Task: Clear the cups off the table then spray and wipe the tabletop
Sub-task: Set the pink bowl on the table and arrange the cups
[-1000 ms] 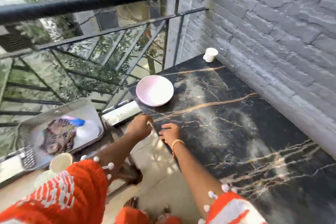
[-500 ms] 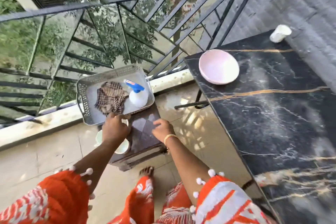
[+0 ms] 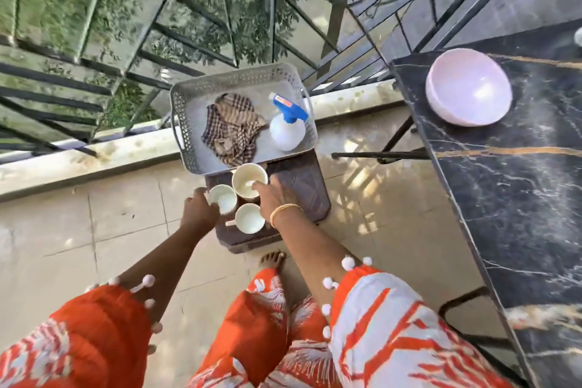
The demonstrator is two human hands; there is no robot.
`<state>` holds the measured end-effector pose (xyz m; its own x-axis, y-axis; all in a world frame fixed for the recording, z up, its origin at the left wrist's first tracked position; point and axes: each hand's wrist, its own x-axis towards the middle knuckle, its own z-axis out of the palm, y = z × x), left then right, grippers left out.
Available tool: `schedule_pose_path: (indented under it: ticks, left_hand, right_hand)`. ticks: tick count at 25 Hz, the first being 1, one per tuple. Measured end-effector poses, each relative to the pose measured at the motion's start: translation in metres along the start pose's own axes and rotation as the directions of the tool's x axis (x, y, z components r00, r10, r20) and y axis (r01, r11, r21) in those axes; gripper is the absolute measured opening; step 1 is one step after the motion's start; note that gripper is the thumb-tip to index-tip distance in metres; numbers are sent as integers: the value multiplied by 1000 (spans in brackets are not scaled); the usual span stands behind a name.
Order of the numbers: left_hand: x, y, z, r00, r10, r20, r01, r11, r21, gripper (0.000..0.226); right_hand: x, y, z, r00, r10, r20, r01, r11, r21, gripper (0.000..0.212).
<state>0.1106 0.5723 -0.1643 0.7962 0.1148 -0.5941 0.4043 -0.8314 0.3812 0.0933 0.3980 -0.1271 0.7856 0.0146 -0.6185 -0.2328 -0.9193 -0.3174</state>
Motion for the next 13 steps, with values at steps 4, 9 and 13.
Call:
schedule_pose_path:
  ticks: [4,9,13]
  left_hand:
    - [16,-21,7,996,-48,77,50,999,-22,40]
    - [29,-24,13,999,-32,-4,32,999,-28,33]
    - [32,-15,12,995,-39,-87,29,993,-117,33]
  right_hand:
    - [19,0,5,998,63,-18,-65,991,-114,37]
    - [23,8,13,994,61,-86,-70,991,-114,31]
    - [20,20,12,985,62,-163,-88,983,-160,32]
